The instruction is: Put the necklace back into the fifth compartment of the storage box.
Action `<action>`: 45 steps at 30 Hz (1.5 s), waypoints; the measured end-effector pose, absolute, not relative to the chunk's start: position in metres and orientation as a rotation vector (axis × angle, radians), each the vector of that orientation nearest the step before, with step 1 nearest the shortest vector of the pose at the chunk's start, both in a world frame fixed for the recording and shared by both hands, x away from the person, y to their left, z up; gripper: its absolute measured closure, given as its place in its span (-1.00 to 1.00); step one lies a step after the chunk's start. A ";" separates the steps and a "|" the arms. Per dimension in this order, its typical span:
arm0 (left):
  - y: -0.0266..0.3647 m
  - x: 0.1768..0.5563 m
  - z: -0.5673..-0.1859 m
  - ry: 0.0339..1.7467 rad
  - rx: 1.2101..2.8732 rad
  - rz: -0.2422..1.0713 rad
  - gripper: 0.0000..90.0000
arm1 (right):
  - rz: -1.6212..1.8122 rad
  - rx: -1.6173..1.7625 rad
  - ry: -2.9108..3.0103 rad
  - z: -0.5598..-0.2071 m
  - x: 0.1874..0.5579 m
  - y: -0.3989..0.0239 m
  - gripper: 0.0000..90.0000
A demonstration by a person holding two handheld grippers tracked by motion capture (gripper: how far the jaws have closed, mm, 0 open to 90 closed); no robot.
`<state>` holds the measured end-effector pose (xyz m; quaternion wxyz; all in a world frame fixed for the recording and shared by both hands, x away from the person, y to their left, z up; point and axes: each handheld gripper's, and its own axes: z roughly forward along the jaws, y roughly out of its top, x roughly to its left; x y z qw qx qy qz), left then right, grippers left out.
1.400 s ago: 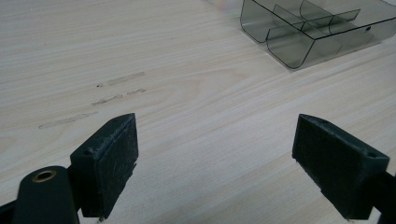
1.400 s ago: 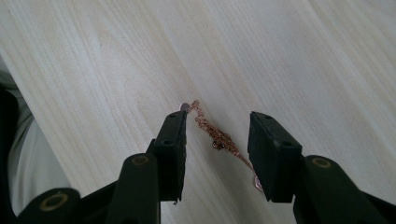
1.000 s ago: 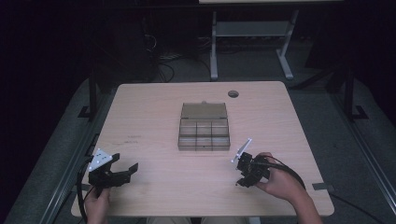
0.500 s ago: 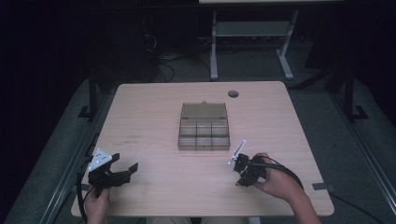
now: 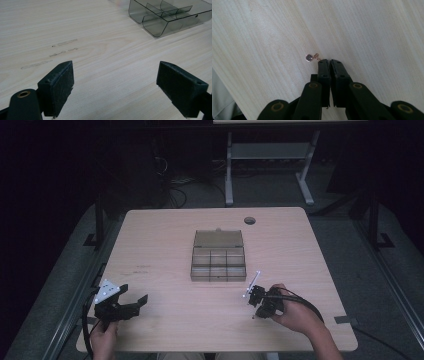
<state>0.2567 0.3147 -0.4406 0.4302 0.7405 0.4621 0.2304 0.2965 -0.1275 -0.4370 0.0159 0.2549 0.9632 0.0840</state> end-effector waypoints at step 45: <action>0.317 0.255 -0.440 1.160 1.835 0.581 -0.69 | 0.540 0.902 2.895 -0.360 0.303 -0.153 0.95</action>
